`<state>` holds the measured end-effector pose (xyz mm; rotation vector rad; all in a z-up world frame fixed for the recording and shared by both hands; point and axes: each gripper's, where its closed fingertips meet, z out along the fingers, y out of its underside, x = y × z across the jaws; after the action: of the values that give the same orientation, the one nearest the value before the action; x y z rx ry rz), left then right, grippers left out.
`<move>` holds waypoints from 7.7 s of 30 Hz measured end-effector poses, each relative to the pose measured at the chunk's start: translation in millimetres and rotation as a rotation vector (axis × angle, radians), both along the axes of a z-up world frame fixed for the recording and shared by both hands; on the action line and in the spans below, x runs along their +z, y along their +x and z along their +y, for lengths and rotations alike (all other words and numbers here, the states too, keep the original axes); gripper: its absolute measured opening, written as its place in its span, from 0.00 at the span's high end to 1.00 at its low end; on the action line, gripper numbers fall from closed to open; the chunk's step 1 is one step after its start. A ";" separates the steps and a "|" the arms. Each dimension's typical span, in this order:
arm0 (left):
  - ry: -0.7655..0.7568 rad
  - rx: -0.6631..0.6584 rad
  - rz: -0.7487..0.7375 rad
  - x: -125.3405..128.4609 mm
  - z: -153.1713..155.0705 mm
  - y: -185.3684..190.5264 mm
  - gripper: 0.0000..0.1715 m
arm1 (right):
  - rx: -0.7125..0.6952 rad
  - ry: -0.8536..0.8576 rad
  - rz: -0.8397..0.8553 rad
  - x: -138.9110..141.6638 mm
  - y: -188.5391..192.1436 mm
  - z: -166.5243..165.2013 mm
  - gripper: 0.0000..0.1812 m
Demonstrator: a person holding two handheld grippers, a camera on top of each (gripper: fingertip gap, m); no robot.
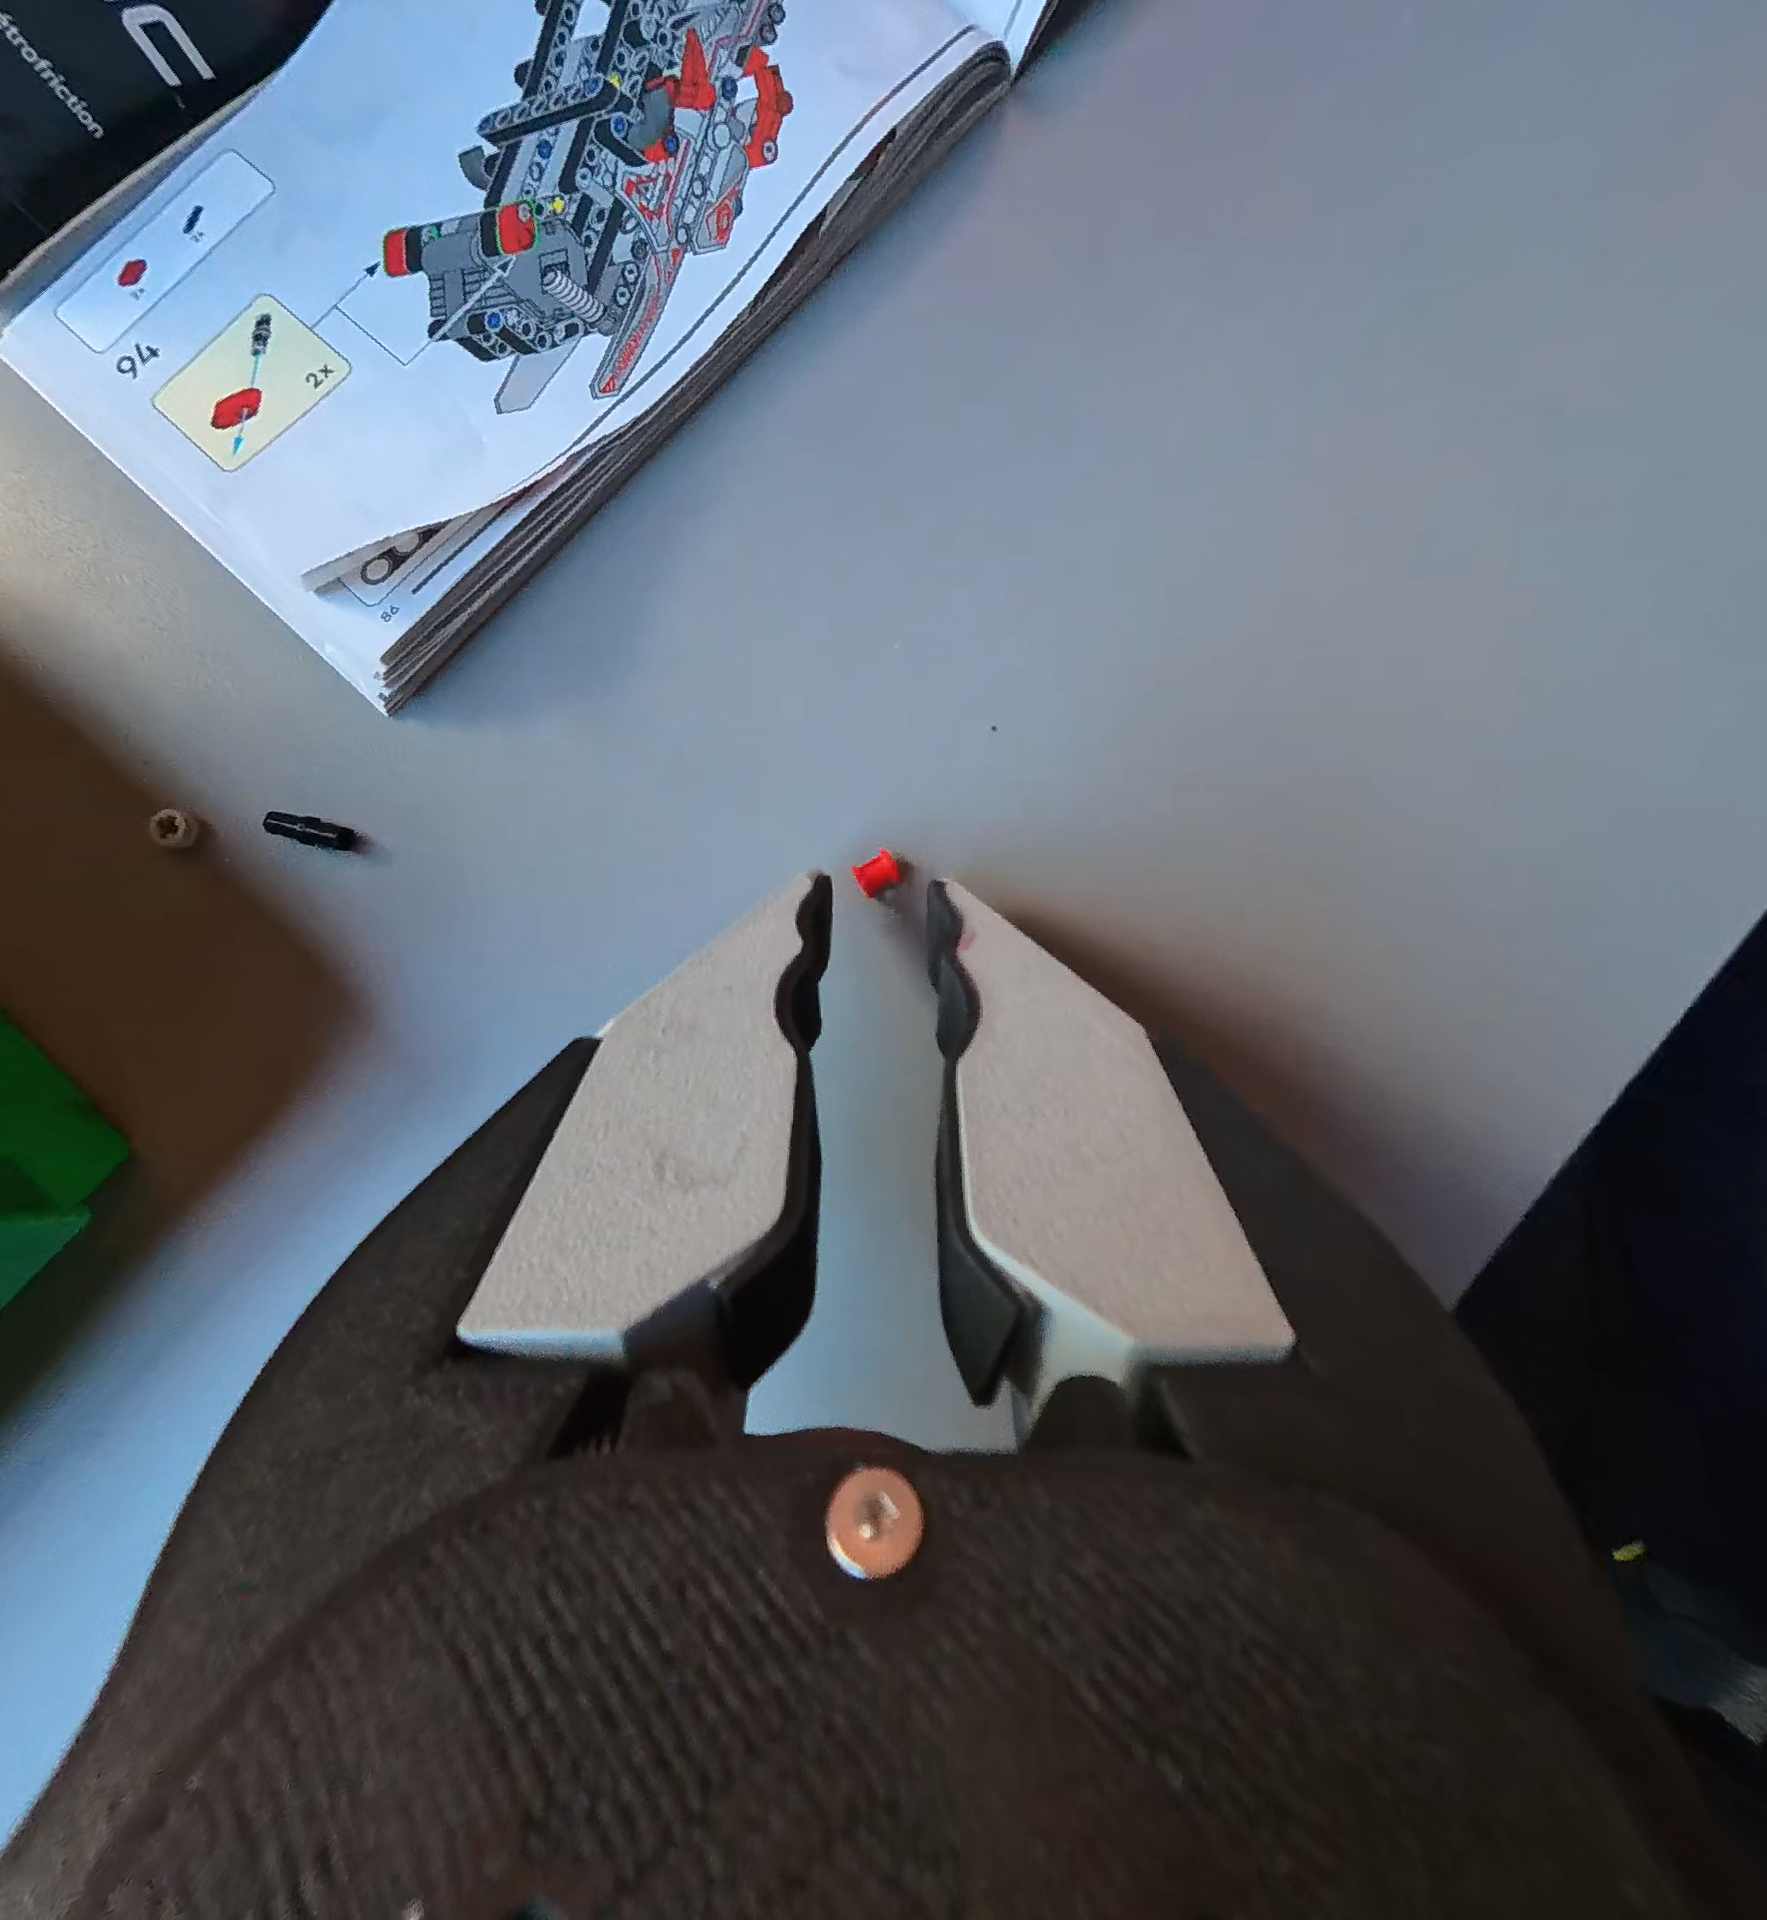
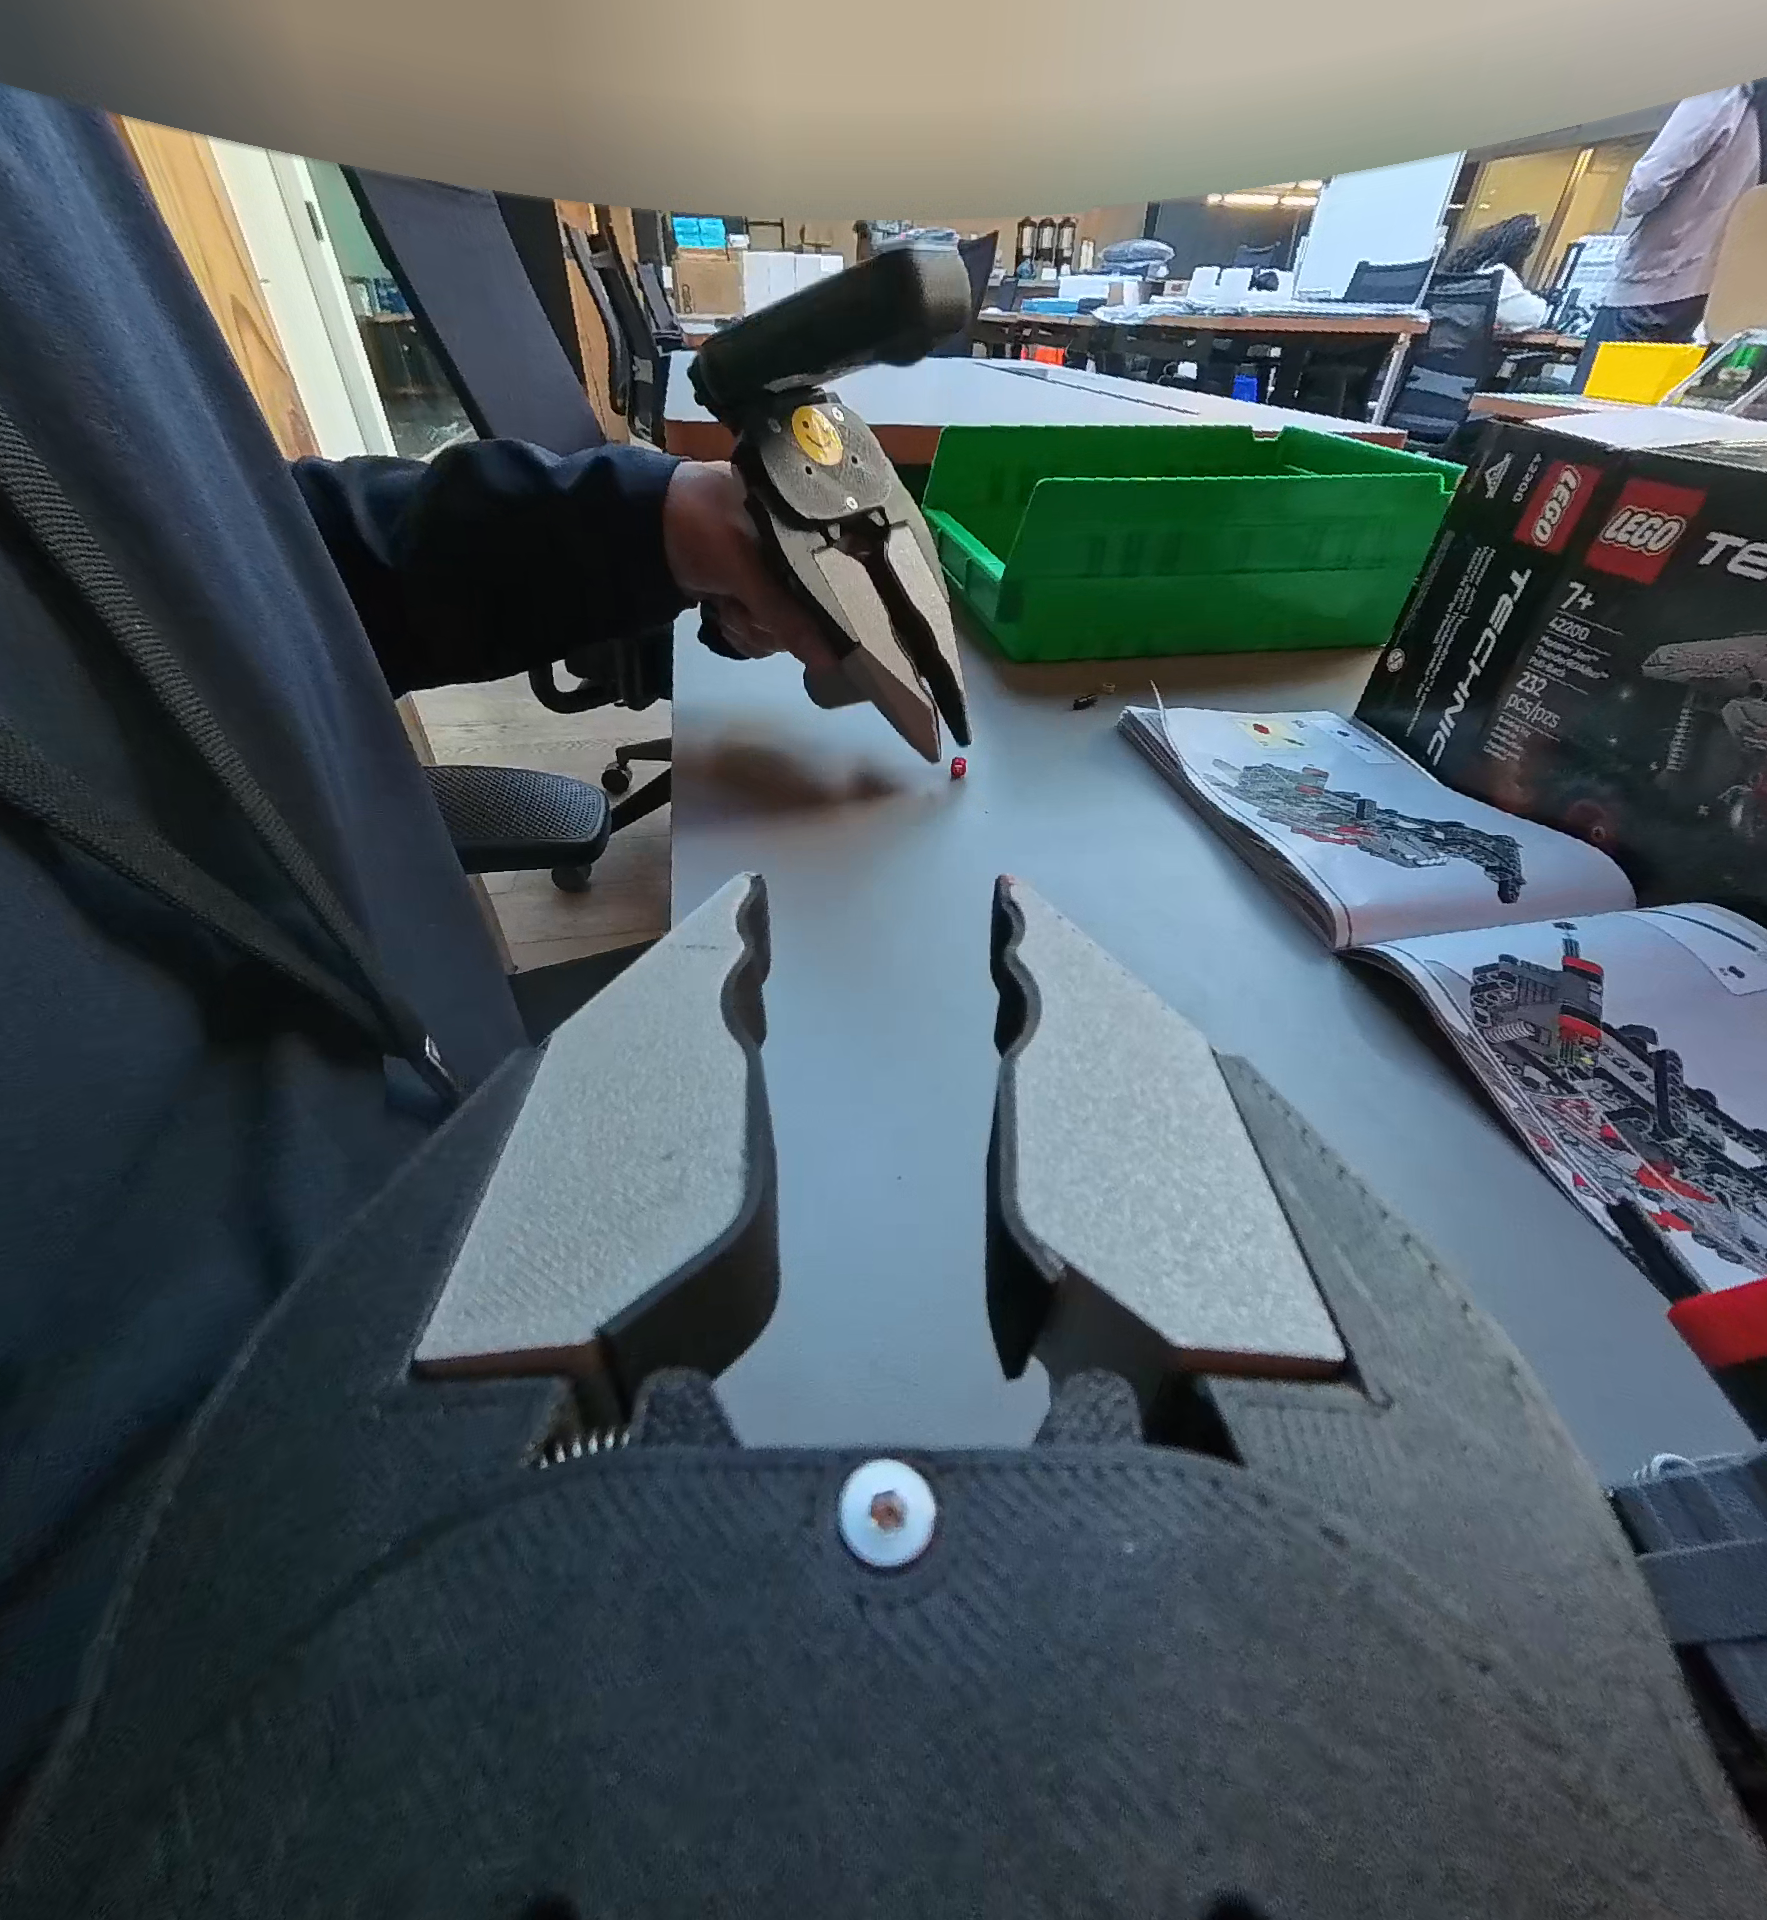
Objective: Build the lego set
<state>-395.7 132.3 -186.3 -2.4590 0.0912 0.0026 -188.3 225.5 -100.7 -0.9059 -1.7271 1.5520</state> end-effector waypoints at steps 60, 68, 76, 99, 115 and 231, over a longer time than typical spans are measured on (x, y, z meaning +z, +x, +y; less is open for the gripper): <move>0.466 -0.687 -0.025 66.8 193.2 168.1 0.98 | -0.286 0.805 -0.551 -19.3 -0.6 134.1 0.86; 0.349 -0.723 -0.067 53.7 199.7 177.9 0.98 | -0.129 0.797 -0.563 -16.9 -2.0 127.3 0.93; 0.513 -0.795 -0.199 67.7 195.1 188.0 0.98 | 0.084 0.730 -0.782 -34.2 -0.7 115.5 0.99; 0.492 -0.812 -0.372 59.9 191.4 195.9 0.98 | 0.168 0.289 -0.713 -30.0 -3.8 93.0 0.99; 0.371 -0.726 -0.219 51.3 188.1 198.9 0.99 | -0.163 0.175 -0.509 18.3 41.6 148.3 0.81; -0.313 -0.690 -0.087 71.6 191.4 175.3 1.00 | -0.131 0.272 -0.412 -29.9 53.9 133.8 0.99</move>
<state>-220.4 323.7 -114.7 -2.5988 0.9550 -0.4467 -134.3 359.3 -130.6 -1.2289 -2.0523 1.0616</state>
